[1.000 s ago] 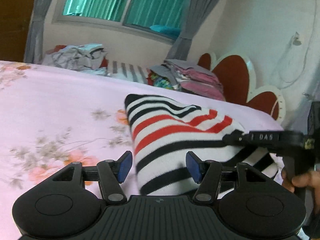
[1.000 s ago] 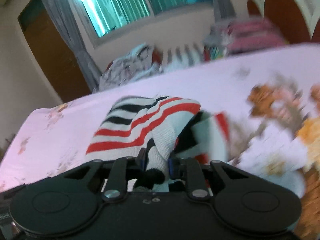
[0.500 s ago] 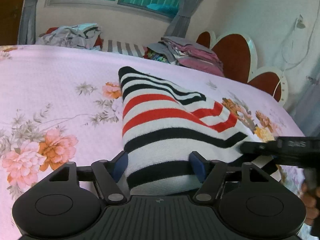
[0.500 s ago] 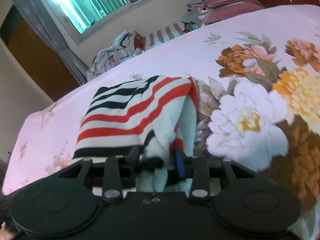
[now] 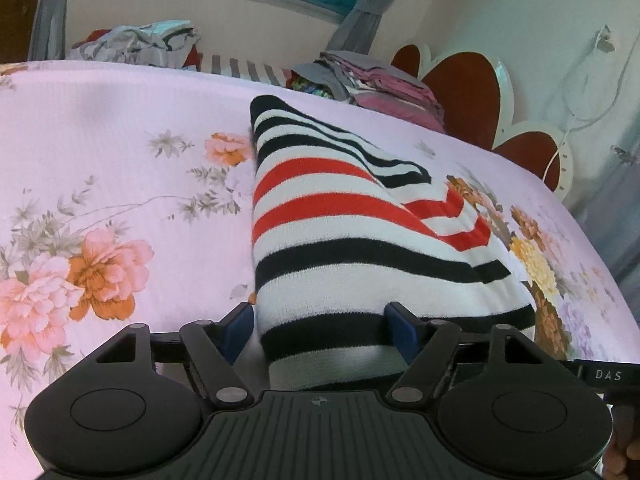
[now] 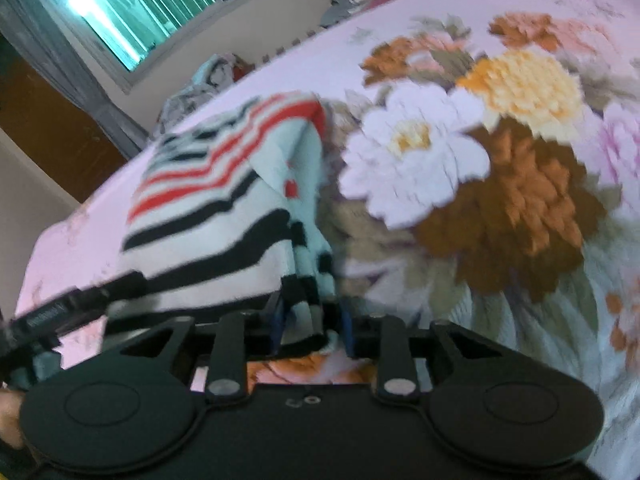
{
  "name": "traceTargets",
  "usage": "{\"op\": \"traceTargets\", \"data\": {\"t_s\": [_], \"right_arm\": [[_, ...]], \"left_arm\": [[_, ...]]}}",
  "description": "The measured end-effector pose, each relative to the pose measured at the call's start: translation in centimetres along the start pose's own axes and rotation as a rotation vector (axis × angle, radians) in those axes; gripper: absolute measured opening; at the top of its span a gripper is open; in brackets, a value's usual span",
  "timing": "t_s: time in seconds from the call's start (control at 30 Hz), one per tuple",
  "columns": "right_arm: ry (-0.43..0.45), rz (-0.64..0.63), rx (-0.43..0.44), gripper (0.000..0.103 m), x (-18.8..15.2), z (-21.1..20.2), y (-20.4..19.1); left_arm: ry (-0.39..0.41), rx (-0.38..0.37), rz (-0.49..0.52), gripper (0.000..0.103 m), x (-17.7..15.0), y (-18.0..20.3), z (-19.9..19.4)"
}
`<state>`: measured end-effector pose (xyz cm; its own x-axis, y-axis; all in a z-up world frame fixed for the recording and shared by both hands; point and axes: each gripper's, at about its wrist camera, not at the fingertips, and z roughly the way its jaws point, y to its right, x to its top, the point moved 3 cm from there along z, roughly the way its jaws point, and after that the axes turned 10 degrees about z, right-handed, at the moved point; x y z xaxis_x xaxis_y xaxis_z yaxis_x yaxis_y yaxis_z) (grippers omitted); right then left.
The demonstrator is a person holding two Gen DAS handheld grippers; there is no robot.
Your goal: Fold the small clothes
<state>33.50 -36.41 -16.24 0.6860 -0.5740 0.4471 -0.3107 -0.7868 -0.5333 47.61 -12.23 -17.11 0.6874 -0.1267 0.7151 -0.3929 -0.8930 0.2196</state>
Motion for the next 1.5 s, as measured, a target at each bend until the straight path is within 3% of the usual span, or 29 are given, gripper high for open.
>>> {"op": "traceTargets", "data": {"t_s": [0.1,0.33,0.77,0.97,1.17,1.27,1.5], "right_arm": [[0.013,-0.043,-0.027,0.032,0.7,-0.8,-1.1],[0.14,-0.177,-0.021,0.033,3.2,-3.6,-5.4],[0.167,-0.314,-0.04,0.032,7.1,0.6,-11.8],[0.156,-0.307,-0.079,0.032,7.8,3.2,-11.3],[0.114,-0.346,-0.17,0.026,6.6,6.1,-8.3],[0.121,-0.35,-0.157,0.027,6.4,6.0,-8.2],[0.17,-0.351,-0.115,0.03,9.3,5.3,-10.2]], "left_arm": [[-0.008,0.009,0.002,0.073,0.4,0.2,-0.2],[0.016,0.047,0.056,0.073,2.3,0.9,-1.8],[0.048,0.062,0.142,0.073,8.3,2.6,-0.3],[0.022,0.078,0.15,0.073,9.0,2.8,2.3],[-0.013,0.104,0.206,0.075,6.7,2.3,4.5],[-0.015,0.094,0.176,0.079,6.7,1.6,4.5],[0.039,0.079,0.123,0.079,10.1,1.1,4.2]]}}
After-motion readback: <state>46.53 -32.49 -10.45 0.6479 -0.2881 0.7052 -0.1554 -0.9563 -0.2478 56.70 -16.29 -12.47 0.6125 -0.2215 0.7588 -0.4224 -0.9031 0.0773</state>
